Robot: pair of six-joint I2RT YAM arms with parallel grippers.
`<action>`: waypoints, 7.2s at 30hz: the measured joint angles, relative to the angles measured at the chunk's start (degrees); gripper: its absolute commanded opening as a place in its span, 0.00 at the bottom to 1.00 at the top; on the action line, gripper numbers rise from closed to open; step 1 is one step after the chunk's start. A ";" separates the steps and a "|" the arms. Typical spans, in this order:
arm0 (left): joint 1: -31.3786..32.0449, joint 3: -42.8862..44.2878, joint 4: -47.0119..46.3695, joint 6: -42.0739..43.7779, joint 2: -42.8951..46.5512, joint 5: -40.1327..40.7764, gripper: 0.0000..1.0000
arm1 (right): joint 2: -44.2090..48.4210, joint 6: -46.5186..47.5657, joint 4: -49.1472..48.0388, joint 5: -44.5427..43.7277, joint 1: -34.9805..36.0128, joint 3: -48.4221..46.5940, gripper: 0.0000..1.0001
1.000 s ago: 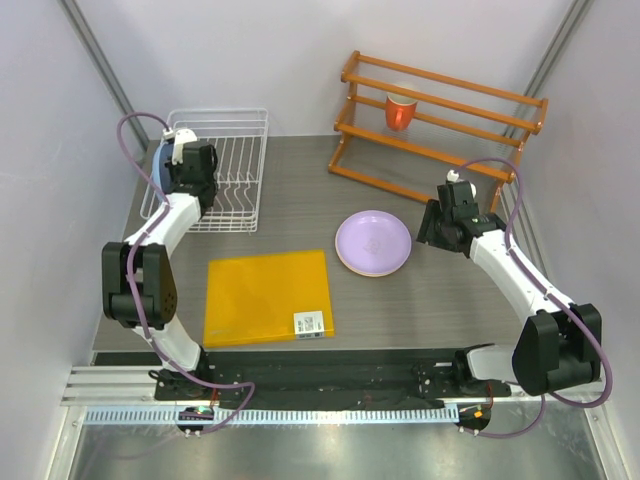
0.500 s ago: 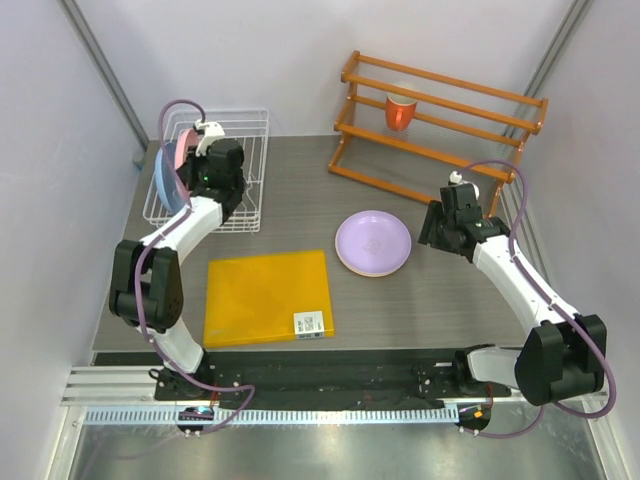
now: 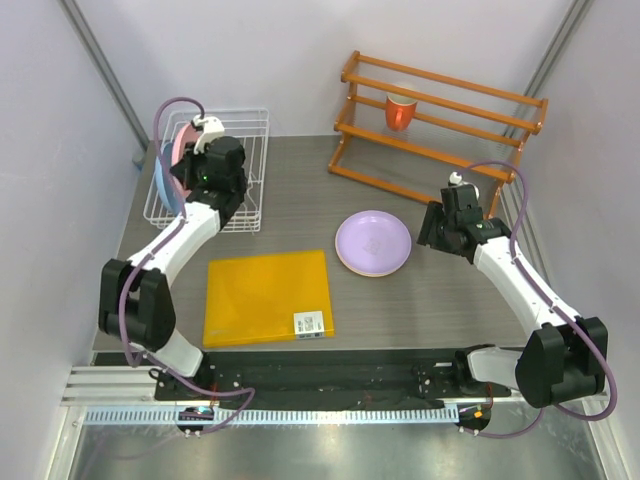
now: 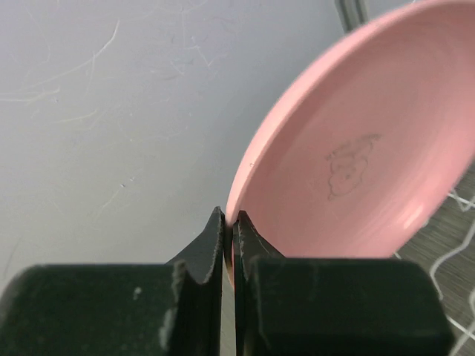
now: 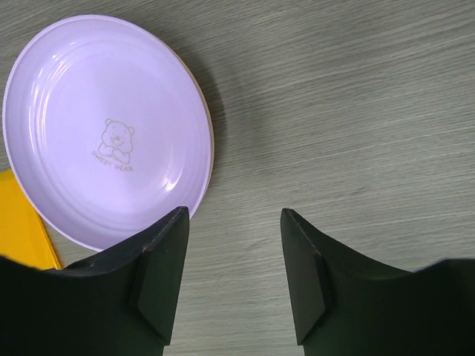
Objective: Unload the plates from the dish rack
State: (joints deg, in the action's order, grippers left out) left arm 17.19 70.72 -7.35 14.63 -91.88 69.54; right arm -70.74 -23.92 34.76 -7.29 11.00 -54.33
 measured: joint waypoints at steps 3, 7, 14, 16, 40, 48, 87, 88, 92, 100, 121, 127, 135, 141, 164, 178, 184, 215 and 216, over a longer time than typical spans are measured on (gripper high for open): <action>1.86 0.72 5.77 -4.33 3.41 -2.10 0.00 | 0.00 0.02 -0.13 1.38 0.00 0.00 0.60; 5.99 2.93 15.32 -12.59 7.48 -8.81 0.00 | 0.00 -0.02 -1.42 5.49 0.02 -0.22 0.64; 11.08 4.07 25.81 -29.66 11.06 -30.40 0.00 | -0.55 -2.01 -7.98 13.49 1.62 -3.48 0.72; 12.50 2.93 26.62 -32.48 11.17 -33.62 0.00 | -1.33 -2.84 -10.45 15.10 3.08 -4.94 0.72; 22.51 -2.86 26.03 -47.60 9.81 -49.94 0.00 | -12.68 -9.31 -23.26 21.90 8.13 -5.51 0.16; 21.90 -4.22 24.35 -47.52 9.86 -48.72 0.74 | -13.16 -8.31 -22.64 21.99 8.59 -4.79 0.01; -4.22 -8.44 13.66 -18.21 10.34 -14.69 0.99 | -11.89 -4.24 -12.33 11.91 -0.33 4.00 0.70; -5.14 -7.93 13.25 -17.90 9.51 -14.86 1.00 | -11.39 -3.98 -12.00 11.32 -0.35 3.67 0.71; -9.05 -4.98 10.91 -16.52 4.52 -15.17 0.99 | -7.91 -2.71 -9.94 8.28 -0.39 1.70 0.76; -11.32 -3.13 4.98 -12.39 -5.05 -14.03 0.88 | -4.33 -1.36 -8.94 6.08 -0.94 0.04 0.76; -16.22 0.35 4.22 -14.58 -10.69 -16.83 0.00 | -10.43 0.11 -7.82 6.12 -1.64 -0.55 0.75; -16.57 1.33 4.39 -14.14 -11.30 -16.59 0.00 | -10.43 0.11 -7.82 6.12 -1.75 -0.55 0.75; -16.46 1.44 2.62 -10.21 -10.71 -15.26 0.00 | -10.43 0.17 -7.96 6.16 -1.84 -0.26 0.74; -14.86 -0.04 -6.97 0.20 -10.03 -9.66 0.00 | -10.36 0.66 -8.07 6.29 -1.90 0.24 0.75; -0.70 1.84 14.91 -17.51 11.69 -22.25 0.00 | -0.74 1.57 -6.36 10.64 -2.23 -0.24 0.75; 9.46 -3.10 26.23 -44.89 9.99 -54.62 0.00 | 0.20 -2.93 -14.19 22.45 1.53 -1.90 0.77; 14.84 -3.10 26.51 -47.74 8.09 -55.67 0.00 | -1.99 -3.93 -16.87 22.84 5.68 -3.45 0.77; 20.26 -5.49 23.74 -47.71 7.74 -57.33 0.00 | -12.76 -2.97 -20.17 24.63 8.41 -3.39 0.01; 20.26 -5.62 23.50 -47.63 7.87 -57.37 0.20 | -12.61 -2.99 -20.24 24.61 8.39 -3.26 0.01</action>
State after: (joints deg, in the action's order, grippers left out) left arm 37.45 65.10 16.14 -32.99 -84.01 12.16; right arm -83.35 -26.92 14.52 17.32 19.40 -57.58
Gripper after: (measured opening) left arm 0.027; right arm 0.081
